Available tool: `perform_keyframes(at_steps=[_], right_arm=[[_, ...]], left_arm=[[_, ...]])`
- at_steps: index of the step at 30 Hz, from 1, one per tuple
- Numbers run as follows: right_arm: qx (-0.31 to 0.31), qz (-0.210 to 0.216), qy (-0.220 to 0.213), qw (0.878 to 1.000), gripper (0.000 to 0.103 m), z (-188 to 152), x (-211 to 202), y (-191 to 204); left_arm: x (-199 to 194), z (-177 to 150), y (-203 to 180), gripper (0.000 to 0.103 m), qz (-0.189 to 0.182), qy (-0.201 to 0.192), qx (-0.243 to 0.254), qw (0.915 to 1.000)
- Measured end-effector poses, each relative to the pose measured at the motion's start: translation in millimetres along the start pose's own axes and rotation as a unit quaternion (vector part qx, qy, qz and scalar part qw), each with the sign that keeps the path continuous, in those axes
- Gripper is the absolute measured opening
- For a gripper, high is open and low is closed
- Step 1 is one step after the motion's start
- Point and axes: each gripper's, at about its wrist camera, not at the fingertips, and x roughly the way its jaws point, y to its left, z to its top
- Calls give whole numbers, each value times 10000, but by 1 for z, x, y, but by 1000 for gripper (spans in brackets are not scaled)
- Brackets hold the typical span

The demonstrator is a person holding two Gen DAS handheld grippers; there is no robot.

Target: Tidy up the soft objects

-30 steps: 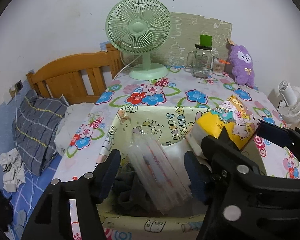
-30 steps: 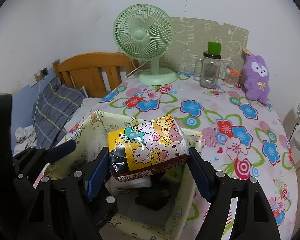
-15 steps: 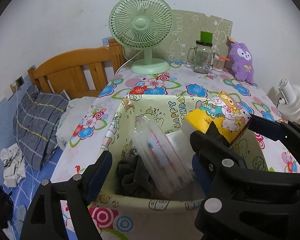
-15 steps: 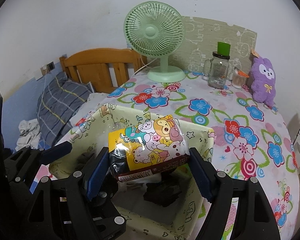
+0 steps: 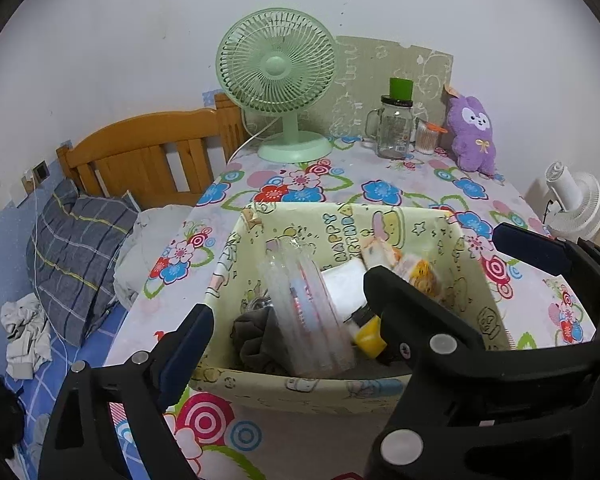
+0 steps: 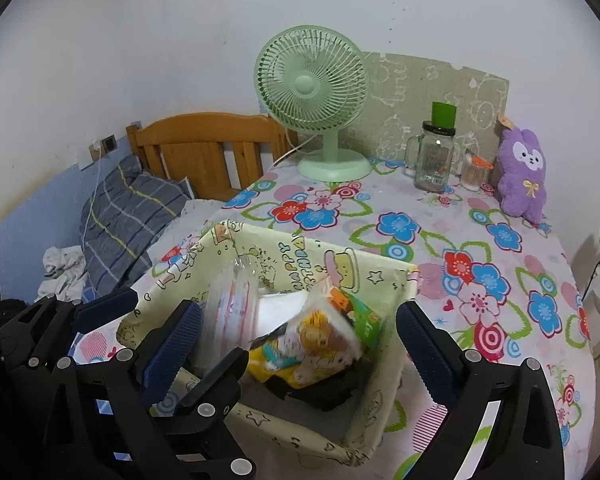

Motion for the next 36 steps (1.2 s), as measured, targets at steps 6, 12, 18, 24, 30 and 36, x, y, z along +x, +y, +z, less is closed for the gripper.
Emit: perform_keyframes(at_steps=[6,12,18,24,30,36], right_arm=[[98,-144,-87,9998,100,-3,-15,-11],[263,-301,-116,9991,100,-8,-29,-27],[478,-517,-178,9974,100,-15,-48,-47],[649,-733,-254,9949,100,-21,-67,-68],[773,-990,-410,9912,100,-26,-89,-86],[907,-1129,-567,9878,100,-31,-112,-102]], left_arm=[[-7,1,-12,93,-95,-71,54,9999],[-16,2,-31,93,-175,-192,183,9995],[-24,4,-50,94,-273,-291,246,9989],[-33,6,-70,94,-333,-342,331,9983],[-45,8,-86,94,-395,-428,390,9975],[-59,10,-100,94,-408,-534,458,9967]])
